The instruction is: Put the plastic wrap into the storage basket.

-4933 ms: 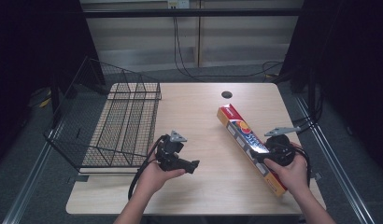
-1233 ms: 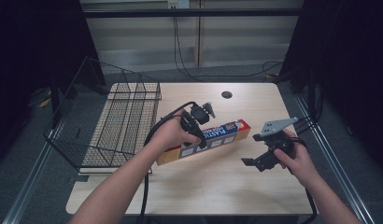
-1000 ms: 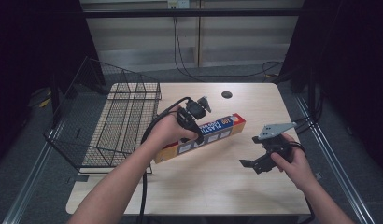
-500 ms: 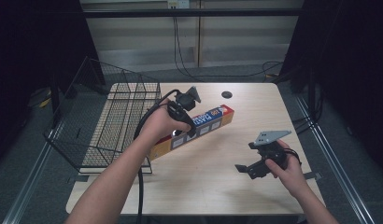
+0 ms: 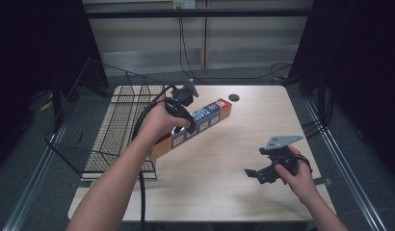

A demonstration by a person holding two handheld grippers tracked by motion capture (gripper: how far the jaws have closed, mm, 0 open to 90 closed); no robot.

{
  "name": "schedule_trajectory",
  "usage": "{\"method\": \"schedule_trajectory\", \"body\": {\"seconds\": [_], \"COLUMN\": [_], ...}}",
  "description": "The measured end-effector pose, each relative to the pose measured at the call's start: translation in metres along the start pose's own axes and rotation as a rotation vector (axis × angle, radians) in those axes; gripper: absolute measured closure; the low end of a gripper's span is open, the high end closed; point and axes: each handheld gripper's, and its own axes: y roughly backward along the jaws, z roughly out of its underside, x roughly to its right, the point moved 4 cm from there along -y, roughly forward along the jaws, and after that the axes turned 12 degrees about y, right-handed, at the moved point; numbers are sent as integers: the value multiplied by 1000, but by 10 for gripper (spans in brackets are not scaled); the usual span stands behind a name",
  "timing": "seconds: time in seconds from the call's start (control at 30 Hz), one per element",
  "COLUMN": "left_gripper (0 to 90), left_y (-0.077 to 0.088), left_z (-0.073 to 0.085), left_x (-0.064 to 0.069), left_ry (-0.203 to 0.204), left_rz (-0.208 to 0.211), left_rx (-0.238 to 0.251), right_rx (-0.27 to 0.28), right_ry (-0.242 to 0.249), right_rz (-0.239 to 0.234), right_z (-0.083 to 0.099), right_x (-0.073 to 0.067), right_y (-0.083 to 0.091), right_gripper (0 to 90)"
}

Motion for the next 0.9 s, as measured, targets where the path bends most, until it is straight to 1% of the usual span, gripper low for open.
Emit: {"method": "schedule_trajectory", "body": {"seconds": [0.03, 0.07, 0.1, 0.13, 0.17, 0.2, 0.23, 0.27, 0.33, 0.37, 0.43, 0.5, 0.53, 0.57, 0.63, 0.67, 0.7, 0.73, 0.9], "left_gripper": [442, 442, 442, 442, 442, 442, 442, 442, 442, 442, 442, 442, 442, 442, 442, 442, 442, 442, 442], "left_y": [1, 2, 4, 5, 6, 8, 9, 10, 13, 13, 15, 17, 18, 19, 23, 24, 26, 28, 36], "left_z": [0, -1, -1, -1, -1, -1, -1, -1, 0, 1, 1, 2, 2, 2, 3, 3, 3, 3, 5], "left_x": [-2, -3, -6, -7, -9, -11, -12, -14, -16, -16, -19, -21, -21, -23, -24, -26, -27, -28, -34], "left_ry": [9, 9, 20, 33, 34, 51, 58, 58, 62, 73, 79, 89, 98, 97, 99, 112, 113, 122, 140], "left_rz": [-1, 0, -5, -5, -6, -7, -7, -12, -22, -18, -24, -28, -23, -30, -31, -28, -31, -32, -36], "left_rx": [3, 0, -2, 5, 9, 12, 15, 17, 11, 18, 16, 15, 20, 21, 17, 26, 22, 30, 31], "right_rx": [-2, -3, -4, -3, -4, -6, -10, -14, -20, -21, -22, -20, -15, -14, -15, -13, -11, -11, -12], "right_ry": [0, -1, 1, 0, 0, 2, 6, 7, 9, 10, 5, 12, 16, 17, 16, 15, 12, 12, 11], "right_rz": [-4, -5, 0, -1, -3, -3, -7, -13, -7, -12, -7, 4, -6, -7, -6, -6, -7, -7, -10], "right_z": [0, 1, 1, 1, 1, 1, 2, 2, 4, 5, 5, 5, 5, 5, 5, 5, 5, 5, 5], "right_x": [0, 0, 0, 0, 0, 0, -1, -1, -1, -1, -1, -1, -1, -2, -2, -2, -1, -1, -1], "right_y": [0, -1, -1, -1, -1, -1, -2, -2, -2, -2, -2, -2, -2, -2, -2, -2, -1, -1, -1], "right_gripper": [19, 19, 18, 18, 18, 18, 18, 19, 17, 18, 17, 17, 17, 19, 15, 16, 16, 16, 16]}}
